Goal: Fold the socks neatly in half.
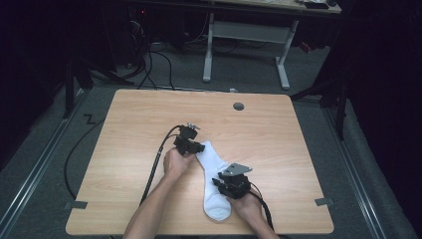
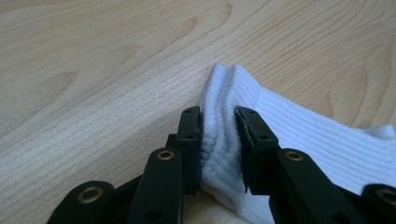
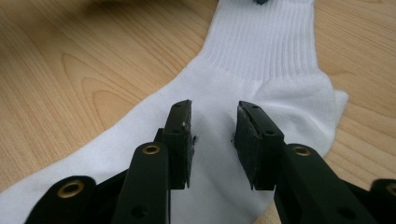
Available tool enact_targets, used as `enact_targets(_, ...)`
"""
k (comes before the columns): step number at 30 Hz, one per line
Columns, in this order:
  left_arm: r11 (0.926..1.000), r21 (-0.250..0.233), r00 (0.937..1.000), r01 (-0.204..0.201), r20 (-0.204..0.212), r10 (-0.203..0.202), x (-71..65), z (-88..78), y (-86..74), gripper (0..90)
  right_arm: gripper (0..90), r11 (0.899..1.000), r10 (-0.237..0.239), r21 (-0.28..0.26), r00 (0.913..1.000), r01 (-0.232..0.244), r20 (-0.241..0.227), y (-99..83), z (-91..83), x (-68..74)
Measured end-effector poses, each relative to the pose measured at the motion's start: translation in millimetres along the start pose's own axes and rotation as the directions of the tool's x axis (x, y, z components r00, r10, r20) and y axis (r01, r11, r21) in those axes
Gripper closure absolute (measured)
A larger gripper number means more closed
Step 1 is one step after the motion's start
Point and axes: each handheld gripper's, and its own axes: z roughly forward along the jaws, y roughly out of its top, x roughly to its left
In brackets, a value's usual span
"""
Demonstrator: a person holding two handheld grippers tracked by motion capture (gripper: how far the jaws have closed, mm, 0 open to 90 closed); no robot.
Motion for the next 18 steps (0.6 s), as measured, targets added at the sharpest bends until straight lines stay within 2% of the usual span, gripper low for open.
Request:
enact_targets(4, 0.9999, 0.005, 0.9999, -0.013, 0.009, 0.013, 0.4, -2.2, 0.2, 75.1, 66.0, 1.0, 0.015, 0.012, 0.9999, -0.015, 0.008, 1.8, 0.2, 1.3)
enact_targets(7, 0.9999, -0.012, 0.9994, -0.009, 0.033, 0.009, 1.9, -5.4, 0.6, 76.2, 65.9, 1.0, 0.013, 0.001, 0.9998, -0.013, 0.013, 0.4, 0.3, 2.1)
enact_targets(10, 0.9991, -0.043, 0.9979, -0.006, 0.064, 0.009, 2.7, -13.0, 2.0, 76.9, 65.9, 1.0, 0.011, -0.012, 0.9999, -0.011, 0.011, -1.6, 0.1, 1.8)
enact_targets(12, 0.9969, -0.076, 0.9958, -0.018, 0.088, 0.025, 0.7, -22.6, 4.1, 77.1, 65.8, 1.0, 0.012, -0.007, 0.9999, -0.012, 0.012, -0.9, 0.2, 1.9)
enact_targets(16, 0.9936, -0.107, 0.9936, -0.035, 0.103, 0.046, -2.9, -31.7, 5.8, 77.2, 65.5, 1.0, 0.014, 0.021, 0.9997, -0.015, 0.019, 3.0, 0.3, 3.0)
enact_targets(18, 0.991, -0.128, 0.9915, -0.04, 0.118, 0.055, -5.0, -37.2, 6.5, 77.3, 65.5, 1.0, 0.013, 0.013, 0.9998, -0.013, 0.015, 2.4, 0.9, 2.8)
